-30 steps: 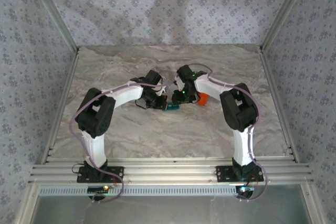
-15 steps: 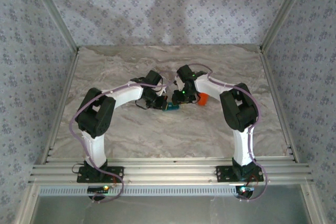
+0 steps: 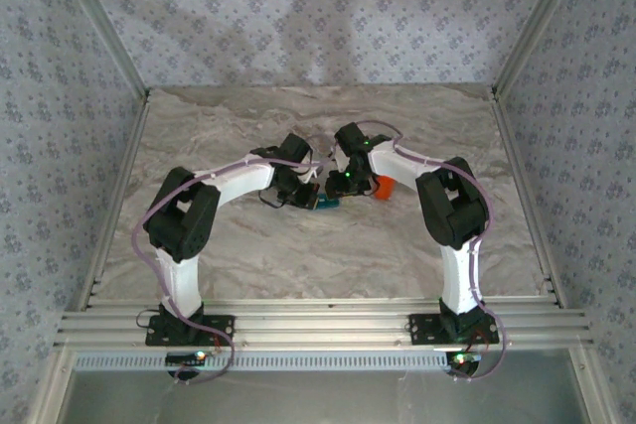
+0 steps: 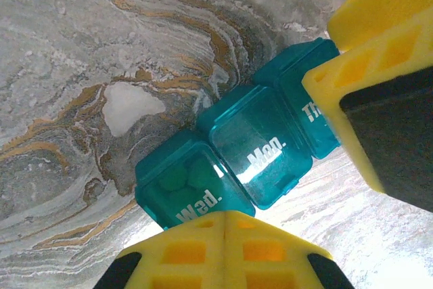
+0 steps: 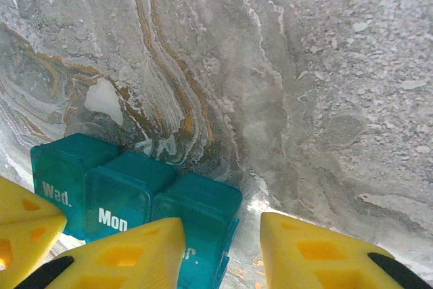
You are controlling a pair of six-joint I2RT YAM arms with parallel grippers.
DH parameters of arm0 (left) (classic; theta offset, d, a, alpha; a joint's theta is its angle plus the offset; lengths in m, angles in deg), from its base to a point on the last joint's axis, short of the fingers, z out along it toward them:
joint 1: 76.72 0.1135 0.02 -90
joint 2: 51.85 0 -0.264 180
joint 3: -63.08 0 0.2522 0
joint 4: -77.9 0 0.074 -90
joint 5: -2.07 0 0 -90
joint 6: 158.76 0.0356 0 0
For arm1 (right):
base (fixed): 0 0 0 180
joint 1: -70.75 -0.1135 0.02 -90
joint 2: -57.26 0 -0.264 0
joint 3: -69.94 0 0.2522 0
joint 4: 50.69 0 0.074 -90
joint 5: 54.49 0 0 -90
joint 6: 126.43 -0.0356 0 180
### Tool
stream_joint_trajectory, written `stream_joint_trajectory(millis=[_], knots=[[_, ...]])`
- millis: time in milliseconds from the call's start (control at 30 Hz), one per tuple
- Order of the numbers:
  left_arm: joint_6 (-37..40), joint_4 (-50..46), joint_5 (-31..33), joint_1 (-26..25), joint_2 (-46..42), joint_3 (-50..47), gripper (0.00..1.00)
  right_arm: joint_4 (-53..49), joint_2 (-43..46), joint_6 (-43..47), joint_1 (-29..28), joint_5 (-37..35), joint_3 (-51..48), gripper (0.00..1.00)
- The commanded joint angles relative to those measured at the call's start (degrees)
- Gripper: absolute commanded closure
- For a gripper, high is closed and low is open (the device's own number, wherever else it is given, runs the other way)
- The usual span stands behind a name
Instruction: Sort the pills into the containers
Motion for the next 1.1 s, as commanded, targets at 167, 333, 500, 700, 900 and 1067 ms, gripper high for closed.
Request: stream_joint_trajectory(millis=[167,333,500,700,900,1067], knots=[[2.5,-7.0,9.0,-0.1,4.3,-0.7,0.99,-4.6,-4.8,-0.7,-0.2,-2.5,-2.3,0.62],[1.9,-4.2,6.2,-0.1,1.8,0.6,0.94,-5.2,-4.6,-0.7,0.0,-2.2,-1.7,0.62],[0.1,0.3,4.4,0.5,-3.2,1.6,0.91,-6.3,-3.1,-0.7,0.6,-0.6,-0.1,0.62],[-1.4,3.9,4.0,3.0,-9.7,4.5,0.84,-8.5,-0.2,-1.0,1.4,1.5,4.8,0.61],[-2.3,8.5,7.4,8.5,-18.0,6.5,0.71,-9.1,5.0,-3.8,3.6,4.4,12.8,0.5],[-1.3,13.4,12.0,13.5,-25.1,7.2,0.4,-8.2,10.3,-6.7,8.8,6.8,19.4,0.29]])
